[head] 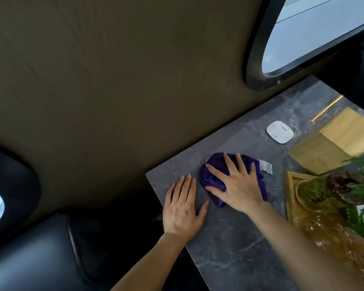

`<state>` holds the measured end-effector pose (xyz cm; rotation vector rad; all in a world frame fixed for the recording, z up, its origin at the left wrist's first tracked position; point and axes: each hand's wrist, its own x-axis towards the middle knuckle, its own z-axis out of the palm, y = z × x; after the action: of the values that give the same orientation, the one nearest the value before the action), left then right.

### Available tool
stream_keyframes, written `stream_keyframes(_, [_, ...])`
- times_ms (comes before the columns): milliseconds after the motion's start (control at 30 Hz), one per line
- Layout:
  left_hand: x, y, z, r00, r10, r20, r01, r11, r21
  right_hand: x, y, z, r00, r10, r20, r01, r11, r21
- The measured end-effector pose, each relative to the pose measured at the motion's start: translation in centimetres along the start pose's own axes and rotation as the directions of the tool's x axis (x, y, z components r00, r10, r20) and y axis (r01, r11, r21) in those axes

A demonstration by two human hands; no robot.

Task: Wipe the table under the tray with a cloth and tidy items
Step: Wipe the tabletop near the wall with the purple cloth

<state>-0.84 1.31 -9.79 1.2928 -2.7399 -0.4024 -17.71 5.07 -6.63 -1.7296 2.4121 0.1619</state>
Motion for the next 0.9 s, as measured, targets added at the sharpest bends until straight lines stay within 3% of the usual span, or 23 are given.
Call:
stream_keyframes(100, [0.0,0.0,-0.1,1.000,0.009,-0.024,-0.010,1.000,-0.019,-1.8,-0.8,1.1,0.990,-0.033,-0.134,0.041,0.998,0.052])
stream_keyframes(300, [-0.1,-0.4,0.2,0.999,0.005,-0.046,-0.009,0.997,-0.082,-4.6,-1.5,2.3,0.901,-0.217,-0.377,0.287,0.947,0.141])
stream_keyframes(367, [-0.1,-0.5,0.2,0.999,0.014,-0.048,-0.019,0.996,-0.088,-4.2,-0.3,1.0,0.893,-0.151,-0.423,0.288,0.915,0.282])
stream_keyframes(400, [-0.1,-0.5,0.1,0.999,0.011,-0.052,-0.015,0.995,-0.095,-3.5,0.4,-0.1,0.896,-0.046,-0.442,0.232,0.897,0.376])
stream_keyframes(467, [-0.2,-0.4,0.0,0.998,0.001,-0.059,-0.007,0.995,-0.100,-1.5,2.2,-2.3,0.899,0.203,-0.388,0.029,0.856,0.516])
stream_keyframes(500, [-0.2,-0.3,0.0,0.998,0.000,-0.062,-0.006,0.995,-0.097,-0.3,3.3,-2.9,0.915,0.270,-0.301,-0.092,0.864,0.495])
stream_keyframes(567, [-0.2,-0.2,0.0,0.998,-0.002,-0.060,-0.004,0.996,-0.087,1.5,5.5,-3.1,0.949,0.294,-0.112,-0.254,0.926,0.281])
stream_keyframes(667, [-0.1,-0.1,0.0,0.998,-0.010,-0.059,0.005,0.996,-0.090,1.9,7.3,-1.0,0.962,0.273,-0.006,-0.271,0.957,0.105])
stream_keyframes(900, [-0.3,-0.3,-0.1,1.000,0.001,-0.027,-0.004,0.992,-0.124,2.2,6.8,-0.5,0.959,0.268,-0.093,-0.232,0.929,0.288])
